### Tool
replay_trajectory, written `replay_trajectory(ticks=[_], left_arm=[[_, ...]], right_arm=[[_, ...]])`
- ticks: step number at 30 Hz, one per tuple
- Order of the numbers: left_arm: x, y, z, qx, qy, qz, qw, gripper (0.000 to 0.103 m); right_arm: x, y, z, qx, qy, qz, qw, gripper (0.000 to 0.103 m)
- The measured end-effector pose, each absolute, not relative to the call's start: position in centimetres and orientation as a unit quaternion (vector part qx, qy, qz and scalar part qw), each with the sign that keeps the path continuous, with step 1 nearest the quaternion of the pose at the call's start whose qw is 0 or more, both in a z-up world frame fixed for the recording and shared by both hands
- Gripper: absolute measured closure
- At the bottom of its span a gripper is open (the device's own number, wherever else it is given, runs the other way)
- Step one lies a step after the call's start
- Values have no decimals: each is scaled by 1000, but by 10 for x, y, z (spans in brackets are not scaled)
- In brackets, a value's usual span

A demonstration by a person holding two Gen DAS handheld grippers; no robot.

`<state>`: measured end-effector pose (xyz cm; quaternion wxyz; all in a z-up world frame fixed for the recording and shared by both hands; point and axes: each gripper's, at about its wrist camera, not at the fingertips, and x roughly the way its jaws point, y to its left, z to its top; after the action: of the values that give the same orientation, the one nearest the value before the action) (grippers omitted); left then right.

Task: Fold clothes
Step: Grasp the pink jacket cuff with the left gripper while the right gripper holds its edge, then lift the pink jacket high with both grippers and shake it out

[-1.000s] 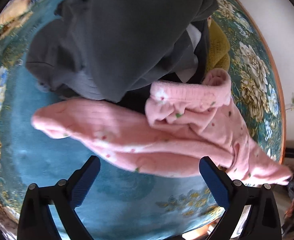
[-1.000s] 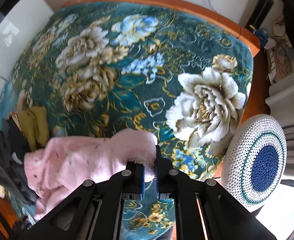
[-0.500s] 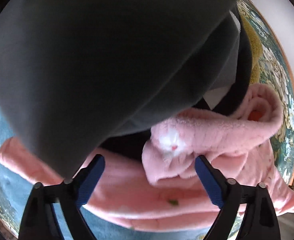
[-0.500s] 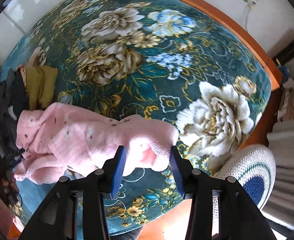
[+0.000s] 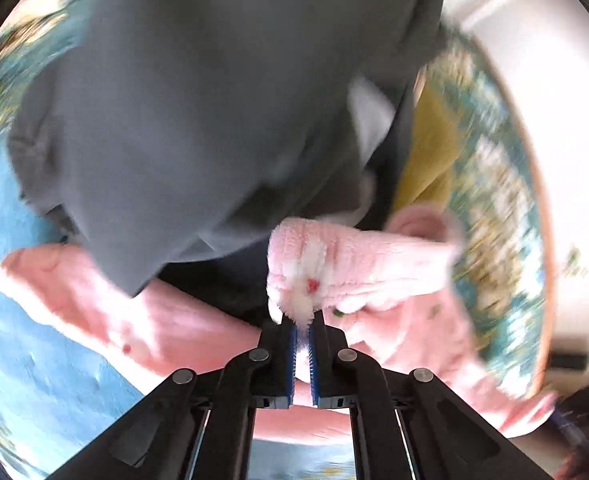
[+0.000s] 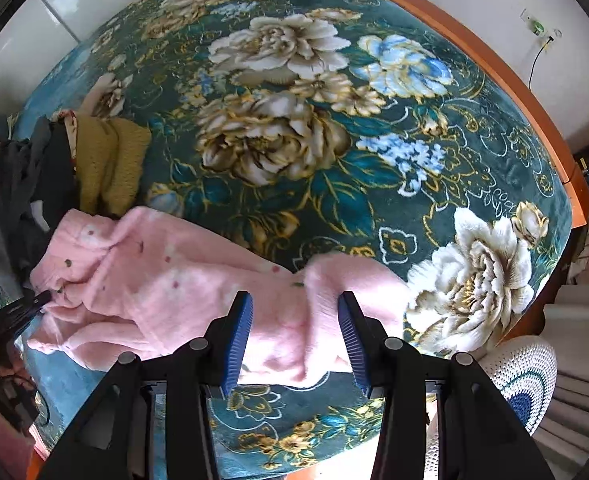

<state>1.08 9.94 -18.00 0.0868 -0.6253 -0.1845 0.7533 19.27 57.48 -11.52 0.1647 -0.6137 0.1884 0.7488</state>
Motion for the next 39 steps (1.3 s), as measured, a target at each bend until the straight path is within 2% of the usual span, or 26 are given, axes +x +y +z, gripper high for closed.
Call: replay_trajectory(ticks=[3,6,11,19,25,29,30,32,39], left_arm=[[25,69,-138,-592,-217,772,81,98],[57,31,-88,-562,-216,795,72,98],[124,-31,-54,-549,-192,813,4,98],[227,-94,-97,-579,-237,765,-152,98],[278,-118,-149,-605,-309,701,-216,98],[296,-122,-166,-606,-332,686,-227,98],[299,-123,-168,-607,-335,684,-227,98],[301,-124,-171,-608,-338,682,-224,98],[304,-123,-175,-611,-342,683,-210,98]], right_arm=[[187,568,-102,-600,195,761,152,57],[173,554,-93,-594,198,770,123,57],[133,503,-102,-598,195,777,31,57],[63,332,-162,-647,125,729,-185,57],[59,205,-208,-686,44,669,-283,57],[67,141,-236,-699,-5,638,-322,56],[67,130,-244,-703,-14,632,-327,48],[68,112,-259,-710,-24,619,-334,41],[72,66,-311,-734,-63,594,-323,41]])
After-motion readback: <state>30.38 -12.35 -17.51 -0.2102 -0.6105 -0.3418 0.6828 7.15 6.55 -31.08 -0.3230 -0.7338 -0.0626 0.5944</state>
